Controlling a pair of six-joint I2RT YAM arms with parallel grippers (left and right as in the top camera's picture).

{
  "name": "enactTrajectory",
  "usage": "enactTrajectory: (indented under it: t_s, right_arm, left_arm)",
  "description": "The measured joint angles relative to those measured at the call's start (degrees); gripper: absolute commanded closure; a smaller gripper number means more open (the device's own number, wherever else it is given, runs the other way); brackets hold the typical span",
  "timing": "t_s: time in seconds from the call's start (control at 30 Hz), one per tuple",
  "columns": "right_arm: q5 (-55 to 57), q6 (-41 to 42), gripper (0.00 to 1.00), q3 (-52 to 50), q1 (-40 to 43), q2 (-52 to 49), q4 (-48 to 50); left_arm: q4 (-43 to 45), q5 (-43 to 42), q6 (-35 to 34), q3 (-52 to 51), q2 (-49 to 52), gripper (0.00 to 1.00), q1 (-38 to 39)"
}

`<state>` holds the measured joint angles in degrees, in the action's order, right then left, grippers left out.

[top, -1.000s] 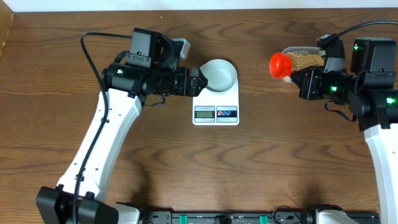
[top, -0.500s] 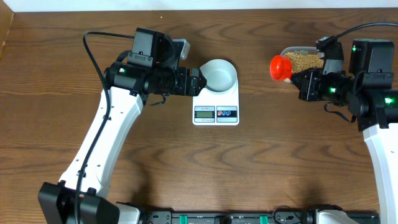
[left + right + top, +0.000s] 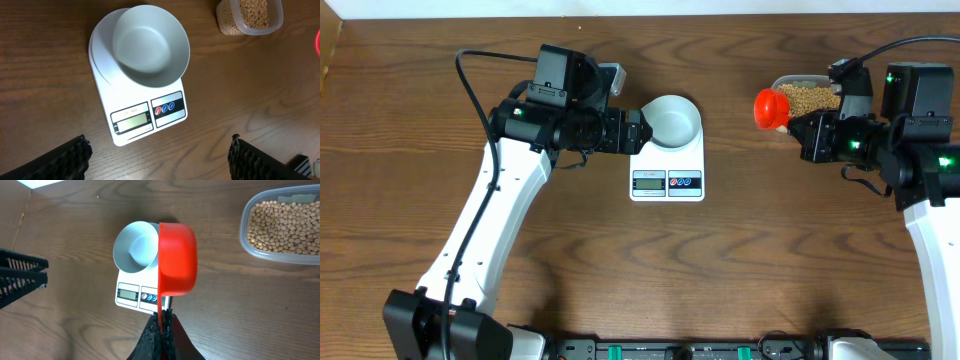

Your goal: Scoop item into bowl and weigh 50g on scale

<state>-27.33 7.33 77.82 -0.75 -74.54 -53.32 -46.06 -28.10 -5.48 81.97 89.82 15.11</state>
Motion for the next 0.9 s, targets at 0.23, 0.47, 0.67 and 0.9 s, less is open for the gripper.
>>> enactTrajectory:
  t_s: [0.23, 0.47, 0.67, 0.9]
  right_arm:
    - [0.0, 0.0, 0.99, 0.0, 0.0, 0.0, 0.0]
    - [0.0, 0.0, 0.99, 0.0, 0.0, 0.0, 0.0]
    - [0.2, 0.0, 0.99, 0.0, 0.0, 0.0, 0.0]
    - [1.3, 0.0, 0.99, 0.0, 0.0, 0.0, 0.0]
  left_arm:
    - [-1.9, 0.2, -0.3, -1.2, 0.0, 0.33, 1.0]
    - [-1.0, 2.0, -1.2, -5.9, 0.1, 0.92, 7.3]
    - [4.7, 7.3, -4.8, -10.6, 0.1, 0.92, 11.5]
    - [16.5, 9.5, -7.6, -17.1, 0.4, 0.93, 13.5]
